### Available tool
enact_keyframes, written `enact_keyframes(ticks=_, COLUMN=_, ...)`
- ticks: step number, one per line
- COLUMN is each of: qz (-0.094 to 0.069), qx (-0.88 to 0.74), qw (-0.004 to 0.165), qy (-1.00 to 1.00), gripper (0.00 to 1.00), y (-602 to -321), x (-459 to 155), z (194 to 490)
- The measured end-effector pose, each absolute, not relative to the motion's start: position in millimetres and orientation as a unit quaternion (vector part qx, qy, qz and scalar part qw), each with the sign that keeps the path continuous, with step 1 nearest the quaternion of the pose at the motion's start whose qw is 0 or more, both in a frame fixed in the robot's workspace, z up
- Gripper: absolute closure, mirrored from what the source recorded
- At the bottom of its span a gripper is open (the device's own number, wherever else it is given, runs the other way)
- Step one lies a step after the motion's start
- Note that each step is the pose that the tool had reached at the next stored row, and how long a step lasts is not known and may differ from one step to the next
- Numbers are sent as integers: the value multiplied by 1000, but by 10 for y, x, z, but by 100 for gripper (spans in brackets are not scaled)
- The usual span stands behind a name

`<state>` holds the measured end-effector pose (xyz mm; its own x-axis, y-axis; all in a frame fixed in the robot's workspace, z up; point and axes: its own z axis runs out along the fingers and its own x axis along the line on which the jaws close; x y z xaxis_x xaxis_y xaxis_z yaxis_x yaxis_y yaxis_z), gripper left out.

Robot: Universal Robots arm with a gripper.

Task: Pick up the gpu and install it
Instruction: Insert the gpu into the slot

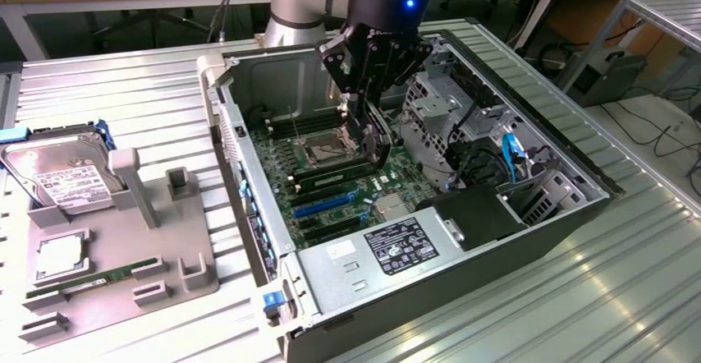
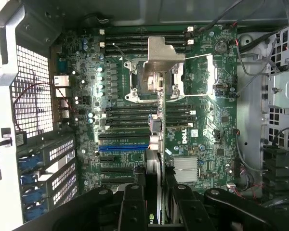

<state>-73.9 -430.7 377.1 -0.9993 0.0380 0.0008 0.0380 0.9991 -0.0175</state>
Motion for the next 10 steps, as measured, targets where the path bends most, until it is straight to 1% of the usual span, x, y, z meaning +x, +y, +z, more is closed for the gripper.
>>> enact_keyframes(ticks=8, qz=9, qx=-18, qw=1, qy=-1000, gripper=74, y=-4307, x=-741, z=3771)
enact_keyframes(ticks=10, qz=9, qx=6, qw=0, qy=-1000, gripper=74, y=-4307, x=-743, z=3771)
